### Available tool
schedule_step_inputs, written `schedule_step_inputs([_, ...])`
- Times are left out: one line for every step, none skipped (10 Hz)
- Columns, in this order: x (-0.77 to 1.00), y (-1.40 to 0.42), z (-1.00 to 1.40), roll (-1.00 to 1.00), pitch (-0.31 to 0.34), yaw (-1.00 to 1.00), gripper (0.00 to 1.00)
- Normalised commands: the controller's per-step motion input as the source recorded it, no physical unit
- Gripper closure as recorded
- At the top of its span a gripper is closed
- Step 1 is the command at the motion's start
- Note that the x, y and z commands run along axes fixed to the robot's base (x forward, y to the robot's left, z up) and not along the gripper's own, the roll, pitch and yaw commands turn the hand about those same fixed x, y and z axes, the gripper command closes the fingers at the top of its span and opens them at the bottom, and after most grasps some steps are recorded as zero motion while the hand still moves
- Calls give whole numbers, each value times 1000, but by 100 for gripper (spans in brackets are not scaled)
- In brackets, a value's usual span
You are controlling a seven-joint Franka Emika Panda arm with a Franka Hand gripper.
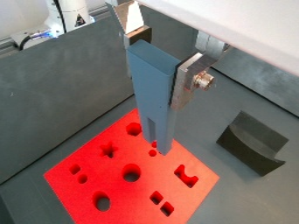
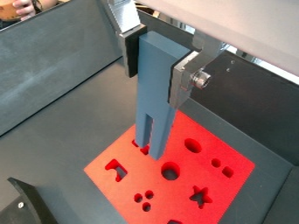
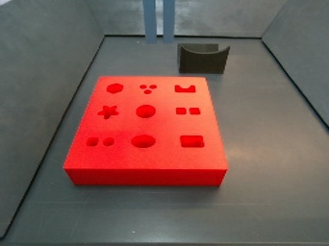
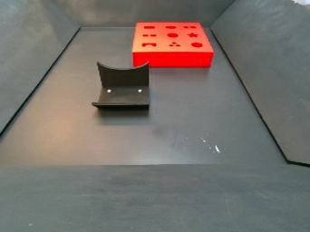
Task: Insert the double-square object.
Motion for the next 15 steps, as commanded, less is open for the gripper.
schedule_step_inputs([360,191,-103,-354,0,103,100])
schedule_step_inputs([463,129,-71,-500,7,97,100])
schedule_step_inputs([469,37,0,-500,0,103,100])
schedule_step_inputs([471,0,0,-500,0,103,100])
schedule_step_inputs([471,14,0,-500,0,100,100])
schedule_step_inputs([251,0,0,-116,30,31,100])
schedule_step_inputs([6,0,-26,0,0,0,100])
schedule_step_inputs([437,-257,-594,110,53,-231,100])
schedule_step_inputs([471,-226,-709,180,119,-403,100])
schedule_step_inputs([514,-214,-529,77,73,-429,100])
schedule_step_inputs([0,0,0,0,26,0,100])
schedule_step_inputs([0,0,-20,0,0,0,100])
schedule_step_inputs([529,-100,-471,0,10,0,100])
schedule_step_inputs([766,-126,-574,0,99,0,100])
schedule_step_inputs([563,-11,-340,0,51,0,100])
